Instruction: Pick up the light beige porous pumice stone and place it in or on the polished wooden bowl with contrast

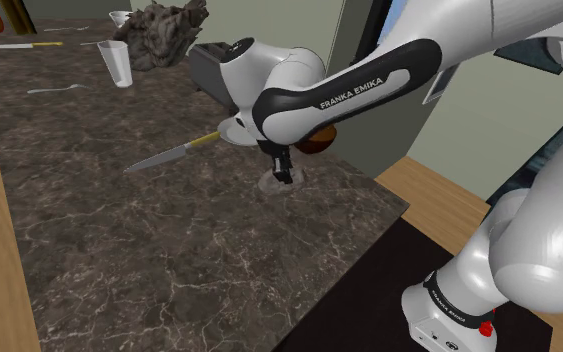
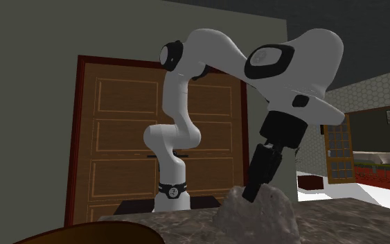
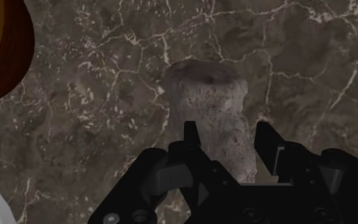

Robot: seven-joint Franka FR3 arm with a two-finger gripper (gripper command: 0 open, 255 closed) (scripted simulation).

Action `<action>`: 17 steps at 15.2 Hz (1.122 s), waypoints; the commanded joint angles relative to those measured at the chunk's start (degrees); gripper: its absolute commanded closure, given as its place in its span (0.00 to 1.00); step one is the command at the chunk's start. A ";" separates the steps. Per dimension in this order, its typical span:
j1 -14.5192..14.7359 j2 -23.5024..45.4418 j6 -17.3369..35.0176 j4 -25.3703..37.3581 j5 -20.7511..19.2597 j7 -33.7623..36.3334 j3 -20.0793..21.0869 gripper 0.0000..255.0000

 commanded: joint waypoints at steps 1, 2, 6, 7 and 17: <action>-0.02 -0.81 -1.28 0.60 0.32 -0.58 0.03 1.00; -0.02 -1.18 -1.93 0.95 0.48 -0.84 0.06 1.00; 0.00 -2.53 -4.58 2.47 1.03 -1.88 0.13 1.00; 0.01 -2.84 -5.24 2.88 1.16 -2.14 0.15 1.00; 0.09 -5.31 -12.04 7.68 2.08 -4.53 0.27 1.00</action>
